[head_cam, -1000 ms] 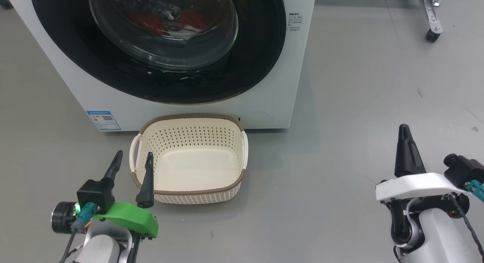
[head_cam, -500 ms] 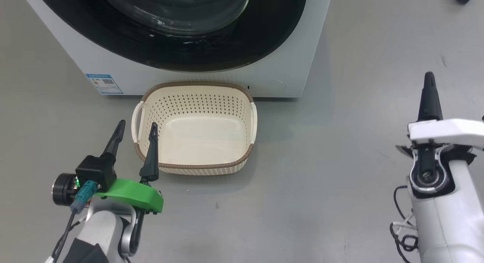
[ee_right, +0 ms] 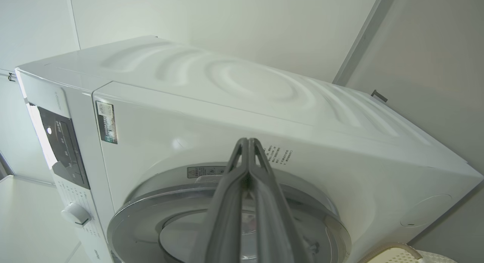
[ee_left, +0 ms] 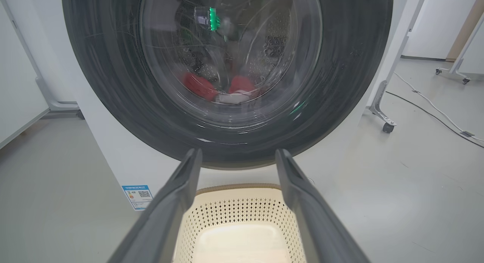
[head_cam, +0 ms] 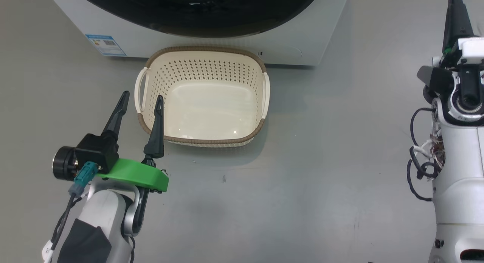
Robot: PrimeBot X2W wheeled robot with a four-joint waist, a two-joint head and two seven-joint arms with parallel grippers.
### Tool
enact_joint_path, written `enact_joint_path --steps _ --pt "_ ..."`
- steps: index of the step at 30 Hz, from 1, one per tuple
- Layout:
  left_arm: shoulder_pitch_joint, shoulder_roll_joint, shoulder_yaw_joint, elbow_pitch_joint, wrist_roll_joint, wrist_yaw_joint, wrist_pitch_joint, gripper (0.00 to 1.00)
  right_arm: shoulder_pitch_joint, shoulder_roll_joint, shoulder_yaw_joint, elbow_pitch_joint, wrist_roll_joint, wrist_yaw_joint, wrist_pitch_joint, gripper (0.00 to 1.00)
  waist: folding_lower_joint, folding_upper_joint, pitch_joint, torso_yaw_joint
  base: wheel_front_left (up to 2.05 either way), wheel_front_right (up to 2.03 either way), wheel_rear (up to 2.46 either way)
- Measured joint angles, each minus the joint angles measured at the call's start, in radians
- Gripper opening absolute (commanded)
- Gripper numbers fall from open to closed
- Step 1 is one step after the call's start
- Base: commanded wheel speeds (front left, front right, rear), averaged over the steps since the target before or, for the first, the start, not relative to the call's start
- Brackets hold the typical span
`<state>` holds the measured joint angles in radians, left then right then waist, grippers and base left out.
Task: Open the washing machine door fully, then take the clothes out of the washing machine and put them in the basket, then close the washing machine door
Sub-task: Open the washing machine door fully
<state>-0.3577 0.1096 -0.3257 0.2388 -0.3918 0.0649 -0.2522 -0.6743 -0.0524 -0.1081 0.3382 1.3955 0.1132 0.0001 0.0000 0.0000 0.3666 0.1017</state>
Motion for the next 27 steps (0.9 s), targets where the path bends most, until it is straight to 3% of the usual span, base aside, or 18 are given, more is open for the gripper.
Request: enact_joint_path --steps 27 --pt "-0.112 -0.024 -0.025 -0.065 0.044 -0.019 0.000 1.00 -0.440 -0.047 0.102 0.151 0.066 -0.030 0.283 0.00 0.0001 0.0000 0.207 0.063 0.00 0.00 0.00"
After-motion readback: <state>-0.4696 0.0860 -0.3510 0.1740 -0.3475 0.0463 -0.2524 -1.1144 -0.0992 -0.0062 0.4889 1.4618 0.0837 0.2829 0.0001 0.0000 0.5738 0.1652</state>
